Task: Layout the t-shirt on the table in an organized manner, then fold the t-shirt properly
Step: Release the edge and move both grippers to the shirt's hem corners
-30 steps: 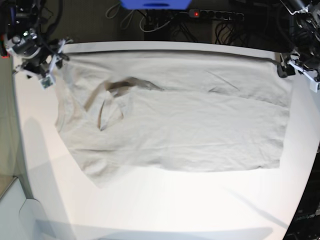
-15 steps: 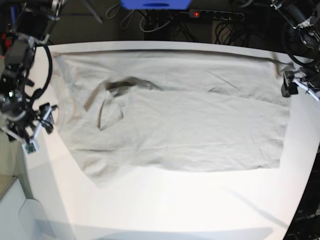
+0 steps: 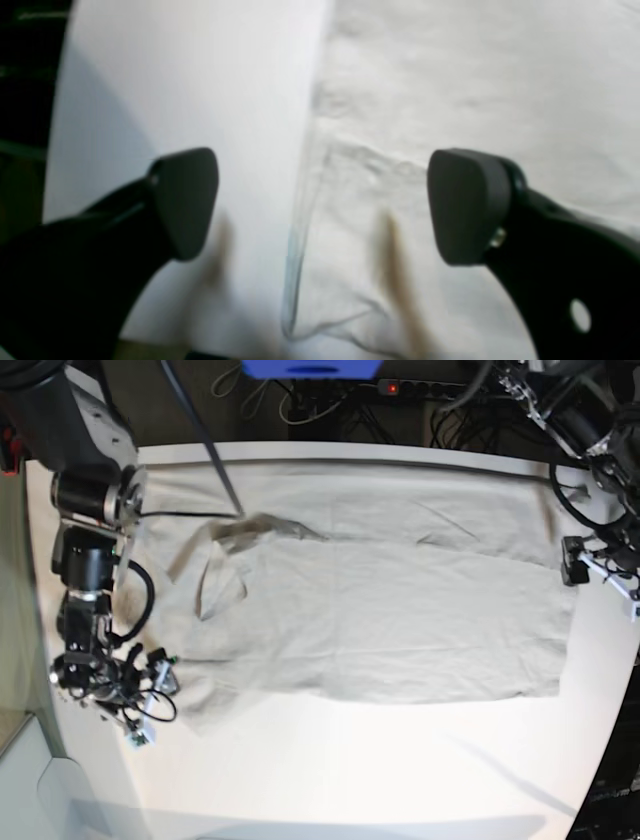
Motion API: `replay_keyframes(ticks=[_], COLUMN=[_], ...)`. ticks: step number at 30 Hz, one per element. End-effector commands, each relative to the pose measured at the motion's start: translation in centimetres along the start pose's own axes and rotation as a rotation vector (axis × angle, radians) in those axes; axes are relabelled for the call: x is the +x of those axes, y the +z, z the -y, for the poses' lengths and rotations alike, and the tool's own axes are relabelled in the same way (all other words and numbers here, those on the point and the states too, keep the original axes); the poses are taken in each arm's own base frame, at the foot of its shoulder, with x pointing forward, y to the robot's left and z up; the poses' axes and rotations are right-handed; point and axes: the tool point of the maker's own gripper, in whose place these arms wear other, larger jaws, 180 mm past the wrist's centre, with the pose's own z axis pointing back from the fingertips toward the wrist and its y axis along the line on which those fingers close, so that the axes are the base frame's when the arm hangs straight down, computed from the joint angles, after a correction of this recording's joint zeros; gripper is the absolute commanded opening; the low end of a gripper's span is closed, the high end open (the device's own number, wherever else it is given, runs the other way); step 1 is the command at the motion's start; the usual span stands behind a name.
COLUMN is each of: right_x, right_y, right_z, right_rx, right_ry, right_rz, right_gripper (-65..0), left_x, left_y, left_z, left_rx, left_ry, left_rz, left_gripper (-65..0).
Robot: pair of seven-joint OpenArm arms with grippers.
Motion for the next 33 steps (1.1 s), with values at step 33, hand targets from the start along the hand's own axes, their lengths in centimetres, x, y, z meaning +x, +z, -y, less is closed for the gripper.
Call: replay_keyframes(ticks=[33], right_x=[-3.4], right_y=[-2.2], right_z=[0.9], right_rx=[0.023], right_ry=[-0.161], right_rz=[0.118], right_gripper=[-19.1], left_x=[6.2], left_y=[-4.0], left_z=[-0.4], left_rx=[-0.007], left_ry=[0.046], left_rz=[0.074], left_gripper=[0.0])
